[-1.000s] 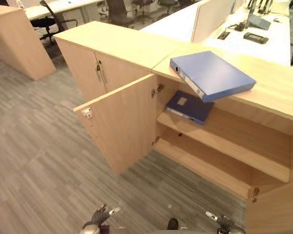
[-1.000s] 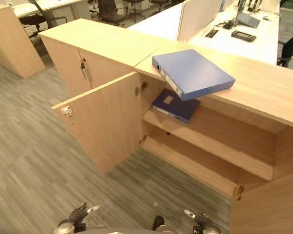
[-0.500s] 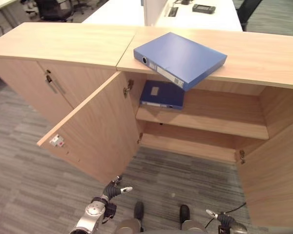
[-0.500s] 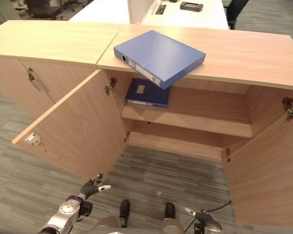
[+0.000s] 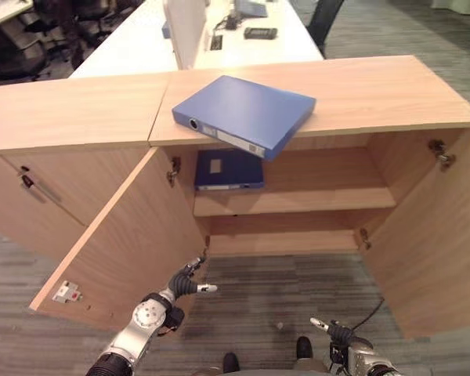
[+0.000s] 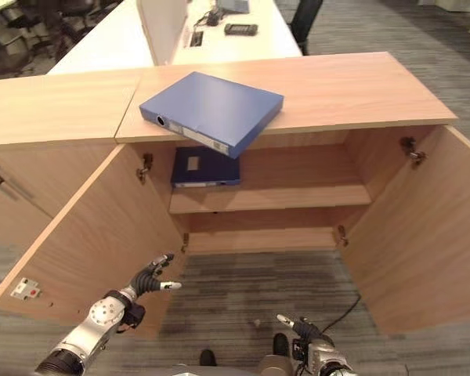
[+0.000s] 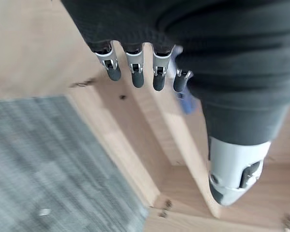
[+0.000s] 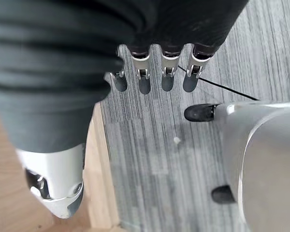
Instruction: Put the empty folder in the office cabinet
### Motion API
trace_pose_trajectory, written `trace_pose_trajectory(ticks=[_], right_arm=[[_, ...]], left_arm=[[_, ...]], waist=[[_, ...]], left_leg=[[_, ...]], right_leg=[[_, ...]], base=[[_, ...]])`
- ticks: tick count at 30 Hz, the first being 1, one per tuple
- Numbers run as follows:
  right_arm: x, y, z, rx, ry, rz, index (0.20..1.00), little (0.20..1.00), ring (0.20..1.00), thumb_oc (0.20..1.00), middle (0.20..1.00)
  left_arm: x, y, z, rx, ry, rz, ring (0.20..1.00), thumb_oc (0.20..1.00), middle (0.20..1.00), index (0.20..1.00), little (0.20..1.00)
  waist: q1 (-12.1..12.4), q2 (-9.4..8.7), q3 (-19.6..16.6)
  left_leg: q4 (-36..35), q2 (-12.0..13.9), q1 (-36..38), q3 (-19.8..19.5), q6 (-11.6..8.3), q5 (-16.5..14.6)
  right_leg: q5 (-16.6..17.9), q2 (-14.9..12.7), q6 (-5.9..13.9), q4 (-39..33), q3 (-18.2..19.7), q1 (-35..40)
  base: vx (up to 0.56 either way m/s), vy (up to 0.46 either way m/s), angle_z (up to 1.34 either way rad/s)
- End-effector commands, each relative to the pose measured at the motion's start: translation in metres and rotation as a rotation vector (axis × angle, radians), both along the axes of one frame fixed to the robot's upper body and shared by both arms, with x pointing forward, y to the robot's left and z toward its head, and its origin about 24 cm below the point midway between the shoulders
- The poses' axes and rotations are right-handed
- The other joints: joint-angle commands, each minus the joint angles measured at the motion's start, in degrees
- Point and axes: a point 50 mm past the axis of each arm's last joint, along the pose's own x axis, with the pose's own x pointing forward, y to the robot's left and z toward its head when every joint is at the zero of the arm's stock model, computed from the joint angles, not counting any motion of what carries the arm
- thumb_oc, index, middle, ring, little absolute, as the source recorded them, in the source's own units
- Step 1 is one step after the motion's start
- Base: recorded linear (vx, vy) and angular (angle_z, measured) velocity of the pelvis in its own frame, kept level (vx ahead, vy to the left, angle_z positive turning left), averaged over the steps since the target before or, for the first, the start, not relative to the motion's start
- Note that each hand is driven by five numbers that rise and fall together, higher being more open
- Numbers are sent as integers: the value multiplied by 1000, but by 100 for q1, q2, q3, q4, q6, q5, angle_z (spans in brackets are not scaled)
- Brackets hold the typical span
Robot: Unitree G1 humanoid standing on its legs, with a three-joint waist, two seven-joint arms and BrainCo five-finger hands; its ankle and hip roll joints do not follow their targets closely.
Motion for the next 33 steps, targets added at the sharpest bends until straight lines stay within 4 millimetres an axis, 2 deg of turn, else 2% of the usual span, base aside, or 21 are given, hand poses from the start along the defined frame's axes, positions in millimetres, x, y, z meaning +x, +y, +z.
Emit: trace_pose_trajectory(ticks=[1,2,5,8,9,10,11,12,13,15,18,19,20,22,24,25,26,27,28,30,33], right_arm=[[18,4,5,-11,-33,56,1000,1000,1000,1000,1000],[18,8,4,7,-36,51,1000,1000,1000,1000,1000],[9,17,-1,31,21,99,1000,1000,1000,1000,1000],[2,17,-4,35,42,93,1000,1000,1000,1000,1000],[2,17,-4,35,42,93,1000,1000,1000,1000,1000],[-3,16,-5,32,55,73,1000,1000,1000,1000,1000],[-3,17,-6,33,55,74,1000,1000,1000,1000,1000],[-8,20,-8,37,68,66,1000,1000,1000,1000,1000],[-8,21,-8,38,69,68,1000,1000,1000,1000,1000],[-15,23,-10,48,85,58,1000,1000,1000,1000,1000],[-19,25,-12,58,91,51,1000,1000,1000,1000,1000],[-23,30,-13,63,92,42,1000,1000,1000,1000,1000],[-26,35,-14,64,87,32,1000,1000,1000,1000,1000],[-30,36,-15,60,86,13,1000,1000,1000,1000,1000],[-32,33,-15,50,84,-6,1000,1000,1000,1000,1000],[-37,28,-16,34,95,-29,1000,1000,1000,1000,1000],[-39,23,-16,16,103,-40,1000,1000,1000,1000,1000],[-38,23,-15,17,101,-42,1000,1000,1000,1000,1000],[-40,17,-15,-5,111,-58,1000,1000,1000,1000,1000],[-44,12,-15,-15,126,-67,1000,1000,1000,1000,1000],[-46,7,-15,-32,131,-69,1000,1000,1000,1000,1000]], left_arm=[[14,-8,24,-14,-130,-66,1000,1000,1000,1000,1000],[20,-14,36,-23,-181,-106,1000,1000,1000,1000,1000],[28,-21,59,-38,-279,-162,1000,1000,1000,1000,1000],[29,-24,90,-74,-416,-192,1000,1000,1000,1000,1000],[29,-23,90,-74,-416,-191,1000,1000,1000,1000,1000],[31,-22,116,-30,-548,-218,1000,1000,1000,1000,1000],[30,-22,117,-28,-547,-217,1000,1000,1000,1000,1000],[30,-19,151,52,-735,-240,1000,1000,1000,1000,1000],[29,-18,152,55,-734,-238,1000,1000,1000,1000,1000],[21,-12,179,29,-874,-200,1000,1000,1000,1000,1000],[17,-8,192,10,-938,-168,1000,1000,1000,1000,1000],[8,2,211,-101,-1061,-23,1000,1000,1000,1000,1000],[6,12,213,-160,-1123,143,1000,1000,1000,1000,1000],[4,17,215,-156,-1167,229,1000,1000,1000,1000,1000],[3,19,219,-145,-1200,254,1000,1000,1000,1000,1000],[1,22,224,-125,-1237,275,1000,1000,1000,1000,1000],[1,23,227,-104,-1253,280,1000,1000,1000,1000,1000],[2,23,227,-104,-1256,279,1000,1000,1000,1000,1000],[5,25,230,-83,-1281,298,1000,1000,1000,1000,1000],[7,22,233,-84,-1296,296,1000,1000,1000,1000,1000],[8,20,235,-68,-1312,283,1000,1000,1000,1000,1000]], waist=[[-15,51,224],[-45,20,259],[20,-65,136],[98,-85,1],[96,-85,1],[141,-99,-48],[133,-105,-47],[195,-129,-103],[180,-137,-100],[230,-157,-158],[237,-171,-188],[270,-230,-174],[335,-306,-116],[370,-397,4],[358,-459,112],[389,-519,295],[431,-535,412],[424,-528,425],[432,-530,453],[420,-531,397],[444,-502,308]], left_leg=[[76,24,-166,-535,-164,-302],[76,4,-166,-601,-163,-289],[76,17,-140,-632,-225,-296],[76,97,-89,-689,-281,-299],[76,98,-88,-690,-281,-299],[76,128,-50,-748,-306,-305],[76,130,-44,-752,-308,-307],[76,168,-4,-788,-344,-327],[76,170,6,-793,-347,-330],[76,207,39,-838,-388,-338],[76,232,47,-859,-423,-344],[76,299,45,-917,-505,-344],[76,378,46,-974,-573,-320],[350,500,-39,-1001,-688,-345],[877,571,-224,-985,-787,-510],[1787,662,-595,-905,-842,-400],[2394,634,-911,-942,-840,-182],[2515,642,-989,-965,-844,-211],[2918,607,-1381,-914,-749,-54],[2565,603,-1629,-786,-679,-165],[1981,541,-1692,-805,-677,-84]], right_leg=[[-149,166,388,158,91,-59],[-187,343,374,2,139,-65],[-192,490,298,-382,61,204],[-292,609,232,-392,14,331],[-293,609,232,-392,13,333],[-340,663,210,-392,5,390],[-343,664,209,-392,1,397],[-407,696,208,-392,-51,488],[-412,697,207,-392,-56,500],[-490,743,188,-392,-94,570],[-539,768,169,-392,-110,605],[-608,815,129,-392,-142,650],[-643,846,83,-392,-176,655],[-676,862,28,-392,-267,713],[-708,862,-24,-392,-348,791],[-760,853,-129,-392,-443,938],[-769,861,-201,-392,-457,1009],[-765,871,-209,-392,-470,999],[-837,896,-258,-392,-505,1063],[-871,855,-196,-392,-513,1084],[-918,820,-129,-392,-449,1097]], base=[[31,-2,-19],[46,-26,-9],[62,-83,33],[78,-73,17],[97,-81,13],[64,-56,11],[130,-115,10],[69,-63,15],[118,-105,20],[79,-72,17],[71,-95,7],[138,-280,17],[121,-319,22],[31,-255,30],[-12,-195,38],[-41,-179,46],[-52,-173,49],[-7,-117,18],[58,-51,12],[122,-6,5],[170,101,-12]])
